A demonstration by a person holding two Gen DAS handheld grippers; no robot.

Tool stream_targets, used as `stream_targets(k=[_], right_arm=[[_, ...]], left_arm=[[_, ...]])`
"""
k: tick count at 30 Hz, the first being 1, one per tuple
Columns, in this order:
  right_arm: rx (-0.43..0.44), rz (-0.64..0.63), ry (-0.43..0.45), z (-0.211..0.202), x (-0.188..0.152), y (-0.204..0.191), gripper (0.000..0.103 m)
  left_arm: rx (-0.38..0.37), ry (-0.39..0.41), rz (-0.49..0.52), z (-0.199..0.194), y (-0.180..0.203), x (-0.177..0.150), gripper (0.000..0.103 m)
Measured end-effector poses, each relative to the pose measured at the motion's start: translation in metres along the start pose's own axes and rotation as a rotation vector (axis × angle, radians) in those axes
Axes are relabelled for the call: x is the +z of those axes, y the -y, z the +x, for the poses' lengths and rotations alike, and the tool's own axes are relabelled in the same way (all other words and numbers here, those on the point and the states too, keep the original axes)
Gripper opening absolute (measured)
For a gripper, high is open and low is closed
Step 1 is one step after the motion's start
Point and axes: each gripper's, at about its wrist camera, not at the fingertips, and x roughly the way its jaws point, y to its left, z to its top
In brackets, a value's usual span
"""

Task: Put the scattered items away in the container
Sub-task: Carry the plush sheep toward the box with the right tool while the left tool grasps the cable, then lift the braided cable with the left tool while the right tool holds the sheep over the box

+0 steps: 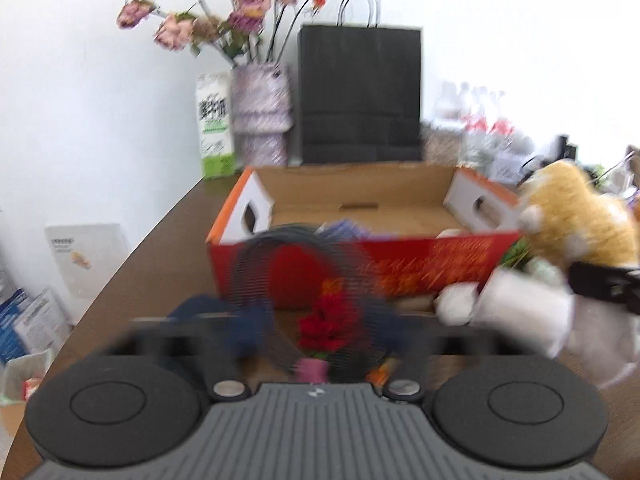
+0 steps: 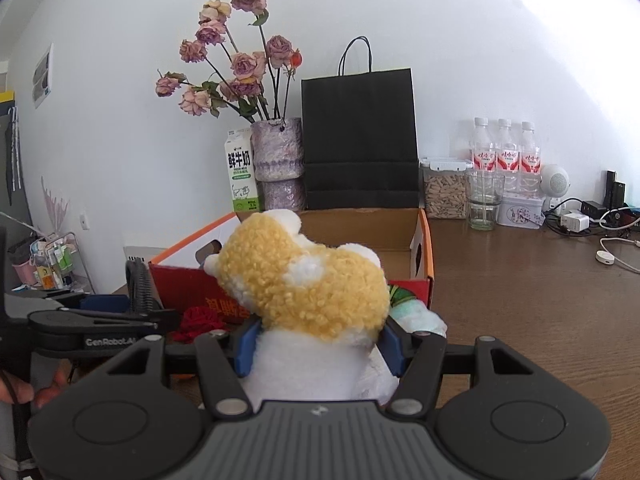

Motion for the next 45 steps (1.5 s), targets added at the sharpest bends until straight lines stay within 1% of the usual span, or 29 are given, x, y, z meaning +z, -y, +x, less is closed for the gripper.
stream_targets(k=[1, 3, 5, 7, 8, 9, 10, 11, 12, 13, 14, 16, 18, 20, 22, 25, 28, 29, 30, 31, 32, 37, 41, 45], right_arm=[[0.0, 0.0, 0.008, 0.0, 0.003, 0.0, 0.059], [0.001, 0.001, 0.029, 0.002, 0.01, 0.0, 0.059], [0.005, -0.001, 0.045, 0.004, 0.015, -0.001, 0.059], [0.011, -0.004, 0.05, 0.006, 0.018, -0.003, 0.059], [0.016, -0.006, 0.046, 0.008, 0.018, -0.003, 0.059], [0.019, -0.006, 0.042, 0.009, 0.016, -0.004, 0.059], [0.021, -0.006, 0.035, 0.01, 0.014, -0.004, 0.059], [0.022, -0.006, 0.027, 0.011, 0.012, -0.005, 0.059], [0.023, -0.005, 0.019, 0.013, 0.01, -0.005, 0.059], [0.021, -0.003, 0.01, 0.014, 0.007, -0.005, 0.059], [0.019, 0.0, 0.004, 0.015, 0.006, -0.004, 0.059], [0.015, 0.006, -0.004, 0.017, 0.003, -0.003, 0.059], [0.012, 0.011, -0.01, 0.019, 0.002, -0.002, 0.059], [0.011, 0.011, -0.012, 0.019, 0.0, -0.002, 0.059], [0.007, 0.01, -0.015, 0.018, -0.001, 0.0, 0.059], [-0.004, 0.016, -0.022, 0.018, -0.004, 0.004, 0.059], [-0.011, 0.025, -0.026, 0.019, -0.006, 0.007, 0.059], [-0.01, 0.027, -0.027, 0.019, -0.006, 0.007, 0.059], [-0.008, 0.027, -0.027, 0.019, -0.007, 0.007, 0.059], [-0.007, 0.027, -0.027, 0.018, -0.007, 0.007, 0.059], [-0.005, 0.026, -0.027, 0.018, -0.007, 0.006, 0.059], [-0.004, 0.023, -0.023, 0.015, -0.007, 0.005, 0.059], [-0.011, 0.021, -0.022, 0.012, -0.008, 0.005, 0.059], [-0.014, 0.02, -0.008, 0.008, -0.005, 0.003, 0.059]], left_arm=[[0.008, 0.014, -0.006, -0.002, 0.001, 0.005, 0.017], [-0.006, 0.051, -0.005, -0.005, 0.0, 0.014, 0.016], [-0.01, 0.068, -0.005, -0.007, 0.0, 0.019, 0.015], [-0.012, 0.069, -0.004, -0.006, 0.0, 0.019, 0.014], [-0.013, 0.062, -0.006, -0.005, -0.001, 0.018, 0.016], [-0.011, 0.048, -0.009, -0.004, -0.003, 0.016, 0.02], [-0.005, 0.028, -0.004, -0.002, -0.005, 0.014, 0.045], [0.006, 0.016, 0.003, 0.0, -0.006, 0.012, 0.081], [0.013, 0.009, 0.019, 0.002, -0.006, 0.009, 0.093], [0.016, -0.007, 0.045, 0.005, -0.006, 0.004, 0.101], [0.015, -0.022, 0.06, 0.009, -0.005, 0.003, 0.102], [-0.012, -0.05, 0.073, 0.019, -0.006, -0.001, 0.103], [-0.003, -0.085, 0.076, 0.033, -0.005, -0.002, 0.103], [-0.013, -0.111, 0.076, 0.049, -0.006, -0.005, 0.103], [-0.041, -0.142, 0.053, 0.062, -0.011, -0.006, 0.103], [-0.084, -0.143, 0.014, 0.068, -0.021, -0.006, 0.103], [-0.183, -0.211, -0.089, 0.078, -0.036, -0.01, 0.103], [-0.194, -0.212, -0.1, 0.078, -0.039, -0.012, 0.103], [-0.177, -0.208, -0.087, 0.076, -0.038, -0.013, 0.1], [-0.17, -0.204, -0.083, 0.075, -0.038, -0.013, 0.091], [-0.174, -0.199, -0.091, 0.073, -0.039, -0.013, 0.09], [-0.173, -0.175, -0.115, 0.063, -0.04, -0.013, 0.088], [-0.129, -0.126, -0.072, 0.049, -0.034, -0.008, 0.088], [-0.107, -0.052, -0.034, 0.028, -0.027, 0.002, 0.087]])
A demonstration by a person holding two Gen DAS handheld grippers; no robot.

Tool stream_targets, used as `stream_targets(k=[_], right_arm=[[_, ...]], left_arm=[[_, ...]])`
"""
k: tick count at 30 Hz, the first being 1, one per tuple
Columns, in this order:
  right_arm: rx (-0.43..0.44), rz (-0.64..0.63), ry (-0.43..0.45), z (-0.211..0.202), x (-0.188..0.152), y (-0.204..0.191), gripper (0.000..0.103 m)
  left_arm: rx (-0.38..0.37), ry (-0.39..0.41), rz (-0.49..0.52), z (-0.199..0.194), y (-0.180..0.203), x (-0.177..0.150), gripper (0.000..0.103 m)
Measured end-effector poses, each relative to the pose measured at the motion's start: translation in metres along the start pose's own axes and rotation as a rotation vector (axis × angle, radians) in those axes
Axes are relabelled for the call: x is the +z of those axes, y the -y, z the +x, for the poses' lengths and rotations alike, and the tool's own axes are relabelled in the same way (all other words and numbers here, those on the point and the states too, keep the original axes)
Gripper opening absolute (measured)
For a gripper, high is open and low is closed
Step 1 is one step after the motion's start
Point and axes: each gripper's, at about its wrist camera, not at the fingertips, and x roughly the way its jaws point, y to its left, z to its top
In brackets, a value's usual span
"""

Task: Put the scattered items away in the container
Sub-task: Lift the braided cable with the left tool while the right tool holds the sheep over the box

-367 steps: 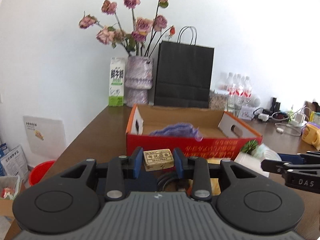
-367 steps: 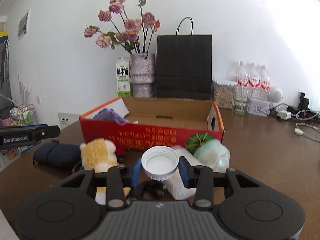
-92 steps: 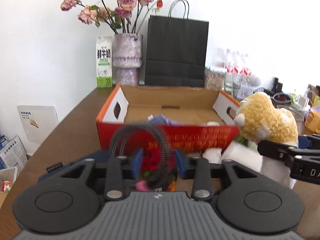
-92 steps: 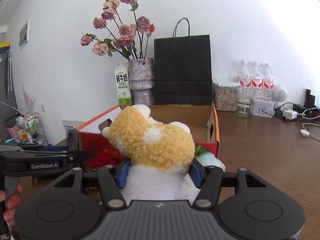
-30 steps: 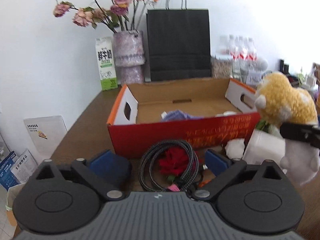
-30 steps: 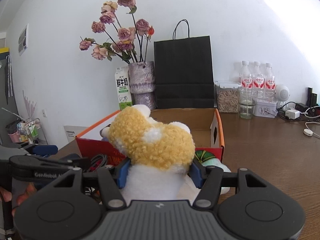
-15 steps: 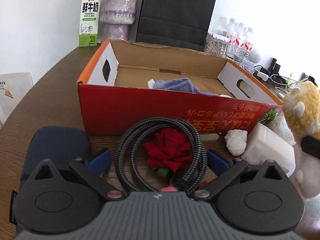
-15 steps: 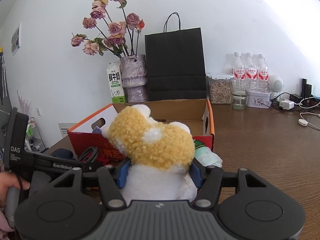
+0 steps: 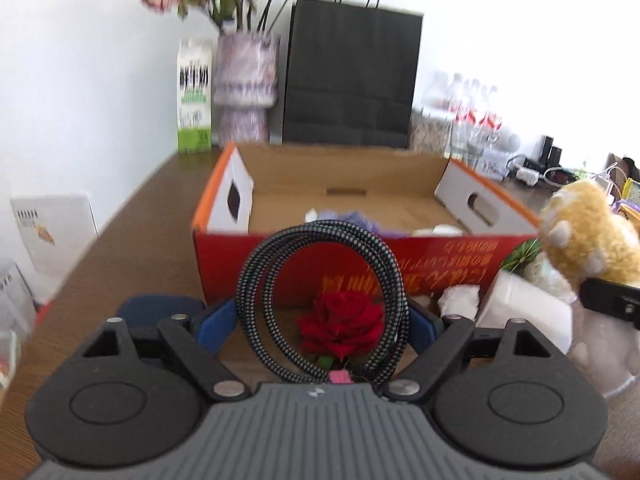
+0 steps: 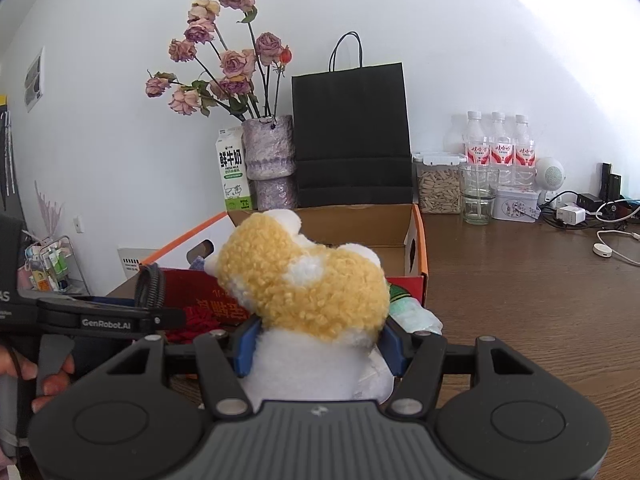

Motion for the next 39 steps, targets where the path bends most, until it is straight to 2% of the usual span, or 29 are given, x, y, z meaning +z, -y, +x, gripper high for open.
stream_targets(k=[4, 5, 6, 7, 8, 10, 13, 15, 16, 17, 20, 21, 23, 25, 28, 31, 34, 39], right_arm=[[0.004, -0.004, 0.03, -0.002, 0.009, -0.002, 0.059], [0.004, -0.005, 0.041, -0.002, 0.012, -0.003, 0.059], [0.005, -0.007, 0.05, -0.001, 0.016, -0.003, 0.059], [0.007, -0.011, 0.063, 0.001, 0.021, -0.004, 0.059], [0.008, -0.013, 0.074, 0.002, 0.025, -0.005, 0.059], [0.014, -0.009, 0.099, 0.009, 0.037, -0.007, 0.059], [0.021, 0.005, 0.126, 0.024, 0.053, -0.008, 0.059], [0.018, 0.009, 0.127, 0.032, 0.059, -0.009, 0.059], [0.022, 0.011, 0.125, 0.033, 0.059, -0.009, 0.059], [0.025, 0.01, 0.121, 0.034, 0.057, -0.008, 0.059], [0.025, 0.011, 0.091, 0.035, 0.046, -0.006, 0.059], [0.025, 0.015, 0.076, 0.034, 0.041, -0.004, 0.059], [0.021, 0.018, 0.048, 0.033, 0.033, -0.002, 0.06], [0.011, 0.016, 0.029, 0.032, 0.025, -0.001, 0.06], [-0.003, 0.01, 0.013, 0.029, 0.017, -0.001, 0.06], [-0.003, 0.008, 0.002, 0.026, 0.012, -0.002, 0.06], [0.001, 0.006, -0.001, 0.023, 0.01, -0.003, 0.06], [0.002, 0.007, 0.002, 0.019, 0.009, -0.003, 0.06]], left_arm=[[0.01, 0.085, 0.027, -0.021, 0.009, 0.013, 0.086], [0.011, 0.103, 0.032, -0.025, 0.012, 0.017, 0.084], [0.003, 0.123, 0.036, -0.028, 0.014, 0.021, 0.072], [-0.003, 0.141, 0.033, -0.031, 0.016, 0.027, 0.041], [-0.002, 0.151, 0.025, -0.032, 0.017, 0.033, 0.039], [0.002, 0.165, -0.002, -0.03, 0.017, 0.047, 0.04], [0.005, 0.185, -0.024, -0.019, 0.018, 0.062, 0.033], [0.008, 0.172, -0.03, -0.015, 0.016, 0.061, 0.034], [0.009, 0.161, -0.03, -0.014, 0.014, 0.058, 0.041], [0.009, 0.144, -0.032, -0.013, 0.01, 0.052, 0.056], [-0.003, 0.087, -0.028, -0.009, 0.002, 0.03, 0.082], [-0.01, 0.06, -0.023, -0.006, 0.0, 0.023, 0.084], [-0.027, 0.014, 0.0, 0.0, 0.002, 0.013, 0.095], [-0.024, -0.027, 0.044, 0.008, 0.01, 0.004, 0.102], [-0.021, -0.063, 0.1, 0.02, 0.022, -0.006, 0.103], [0.039, -0.118, 0.121, 0.038, 0.028, -0.011, 0.103], [0.006, -0.143, 0.075, 0.045, 0.021, -0.014, 0.089], [-0.004, -0.073, 0.062, 0.024, 0.016, -0.011, 0.088]])
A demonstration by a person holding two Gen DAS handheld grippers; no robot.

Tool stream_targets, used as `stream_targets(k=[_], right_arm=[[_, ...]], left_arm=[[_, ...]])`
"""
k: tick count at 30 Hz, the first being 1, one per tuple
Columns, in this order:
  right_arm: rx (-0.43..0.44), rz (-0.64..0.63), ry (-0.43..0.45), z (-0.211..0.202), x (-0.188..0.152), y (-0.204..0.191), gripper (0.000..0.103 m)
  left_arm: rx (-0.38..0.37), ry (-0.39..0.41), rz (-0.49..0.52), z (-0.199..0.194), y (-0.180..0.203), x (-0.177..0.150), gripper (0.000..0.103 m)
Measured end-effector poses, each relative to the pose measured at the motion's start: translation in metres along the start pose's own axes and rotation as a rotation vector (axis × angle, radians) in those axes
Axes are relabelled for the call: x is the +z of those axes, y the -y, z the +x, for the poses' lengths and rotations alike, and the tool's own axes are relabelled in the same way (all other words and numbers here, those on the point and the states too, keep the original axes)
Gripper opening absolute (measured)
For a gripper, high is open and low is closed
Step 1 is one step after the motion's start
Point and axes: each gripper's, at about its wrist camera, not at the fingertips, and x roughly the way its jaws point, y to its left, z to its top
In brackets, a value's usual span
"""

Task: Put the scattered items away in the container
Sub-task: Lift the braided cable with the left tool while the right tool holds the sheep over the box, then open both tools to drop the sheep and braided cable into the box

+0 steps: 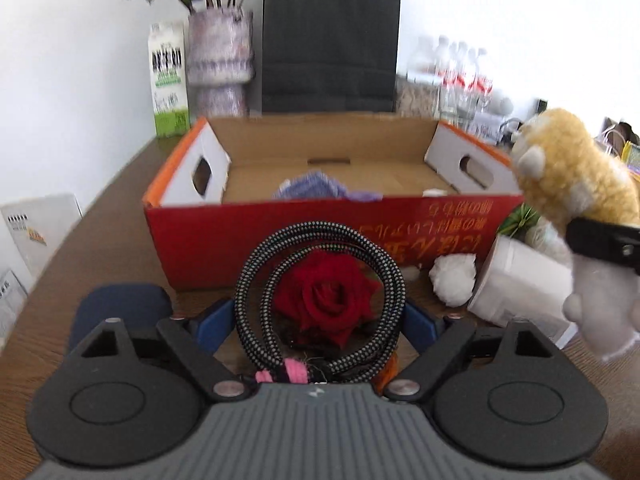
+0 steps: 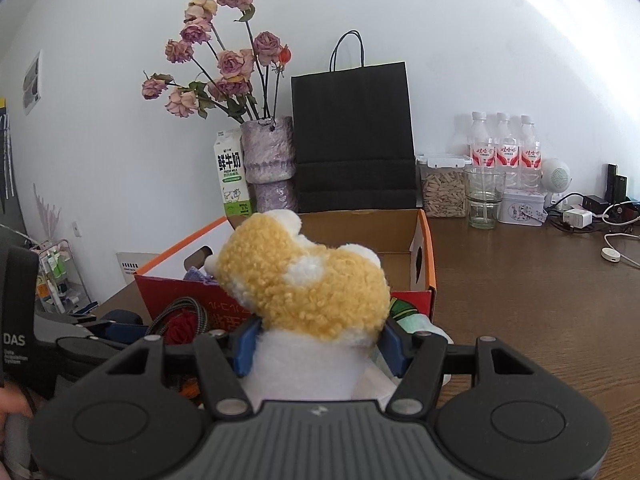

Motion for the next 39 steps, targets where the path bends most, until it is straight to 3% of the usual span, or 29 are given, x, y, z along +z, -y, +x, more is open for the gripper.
stream_targets(k=[5, 10, 18, 24, 30, 32, 33, 34, 39], right_arm=[[0.006, -0.001, 0.02, -0.005, 0.004, -0.001, 0.06], [-0.004, -0.01, 0.065, -0.002, 0.021, -0.001, 0.06], [-0.014, 0.008, 0.136, 0.045, 0.075, -0.003, 0.06], [-0.044, 0.032, 0.091, 0.104, 0.083, 0.004, 0.06], [-0.066, 0.029, 0.044, 0.123, 0.072, 0.009, 0.06], [-0.066, 0.023, 0.05, 0.121, 0.069, 0.007, 0.065], [-0.066, 0.025, 0.059, 0.12, 0.068, 0.007, 0.077], [-0.069, 0.028, 0.068, 0.118, 0.067, 0.006, 0.101], [-0.08, 0.03, 0.081, 0.109, 0.064, 0.007, 0.103]], left_arm=[[0.021, 0.091, 0.011, -0.03, 0.002, 0.012, 0.088], [0.032, 0.204, 0.01, -0.049, 0.003, 0.044, 0.088], [0.069, 0.316, -0.083, -0.019, 0.007, 0.099, 0.088], [0.12, 0.32, -0.134, 0.031, 0.0, 0.109, 0.088], [0.14, 0.26, -0.126, 0.05, -0.006, 0.1, 0.089], [0.146, 0.256, -0.131, 0.051, -0.006, 0.097, 0.093], [0.146, 0.258, -0.134, 0.05, -0.005, 0.096, 0.1], [0.152, 0.27, -0.139, 0.047, -0.005, 0.094, 0.103], [0.182, 0.308, -0.168, 0.033, -0.008, 0.09, 0.103]])
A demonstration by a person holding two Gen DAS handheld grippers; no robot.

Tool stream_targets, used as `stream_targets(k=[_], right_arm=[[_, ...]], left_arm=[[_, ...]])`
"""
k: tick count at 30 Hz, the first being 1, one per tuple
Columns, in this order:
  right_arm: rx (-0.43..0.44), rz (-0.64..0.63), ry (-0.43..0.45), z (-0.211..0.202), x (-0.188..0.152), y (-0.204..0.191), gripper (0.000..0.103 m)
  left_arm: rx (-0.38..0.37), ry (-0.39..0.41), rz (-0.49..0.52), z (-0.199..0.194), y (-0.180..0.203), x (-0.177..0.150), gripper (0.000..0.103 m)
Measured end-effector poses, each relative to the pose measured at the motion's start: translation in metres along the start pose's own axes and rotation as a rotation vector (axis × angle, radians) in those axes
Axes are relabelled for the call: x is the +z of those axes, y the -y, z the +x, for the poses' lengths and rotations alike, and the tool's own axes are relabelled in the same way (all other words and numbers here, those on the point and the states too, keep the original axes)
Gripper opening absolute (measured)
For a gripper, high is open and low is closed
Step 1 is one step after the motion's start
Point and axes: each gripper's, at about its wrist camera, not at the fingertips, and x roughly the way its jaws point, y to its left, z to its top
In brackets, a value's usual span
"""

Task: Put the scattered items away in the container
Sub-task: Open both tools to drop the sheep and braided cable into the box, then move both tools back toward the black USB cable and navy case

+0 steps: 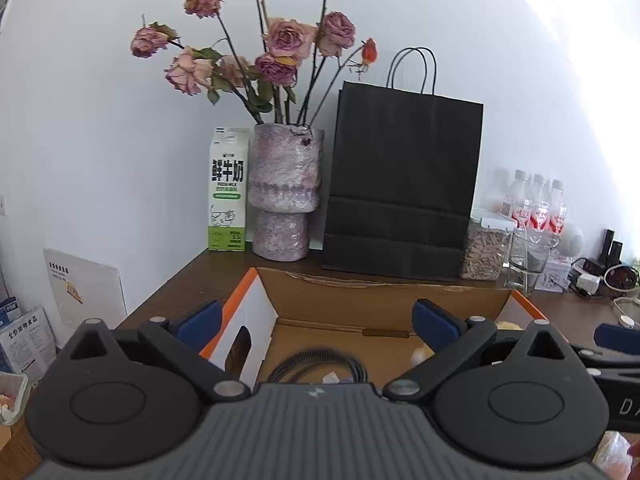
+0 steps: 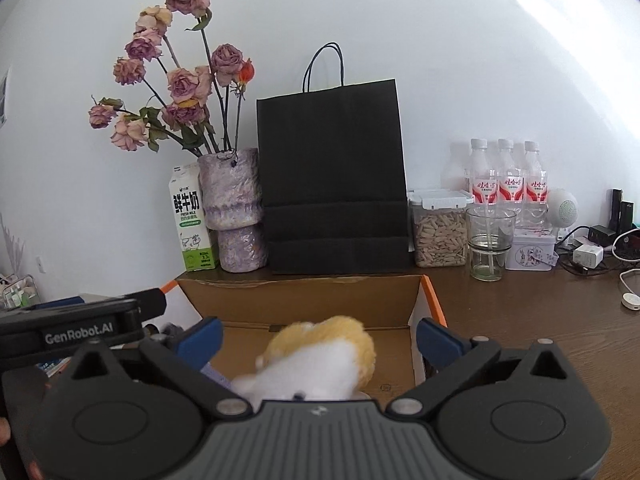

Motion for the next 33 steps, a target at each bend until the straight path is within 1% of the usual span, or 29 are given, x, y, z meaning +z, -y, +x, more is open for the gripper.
stream_targets(k=[7, 15, 19, 25, 28, 30, 33], right_arm=[[0.004, -0.004, -0.015, -0.003, -0.003, -0.001, 0.103], [0.017, -0.02, 0.016, -0.02, -0.002, -0.008, 0.103], [0.042, -0.033, 0.021, -0.033, -0.003, -0.013, 0.103], [0.047, -0.063, 0.026, -0.063, -0.012, -0.022, 0.103], [0.05, -0.071, 0.015, -0.08, -0.022, -0.024, 0.103], [0.055, -0.072, 0.001, -0.092, -0.03, -0.024, 0.103], [0.055, -0.08, -0.014, -0.112, -0.047, -0.025, 0.103]], left_arm=[[0.003, -0.034, -0.019, 0.001, -0.004, -0.002, 0.103], [0.001, -0.012, -0.018, -0.016, -0.004, 0.0, 0.103], [-0.006, -0.007, -0.009, -0.032, -0.005, -0.001, 0.103], [-0.019, -0.026, 0.002, -0.062, -0.012, -0.009, 0.103], [-0.026, -0.041, 0.014, -0.078, -0.019, -0.016, 0.103], [-0.03, -0.056, 0.039, -0.089, -0.022, -0.023, 0.103], [-0.022, -0.069, 0.059, -0.105, -0.031, -0.034, 0.103]])
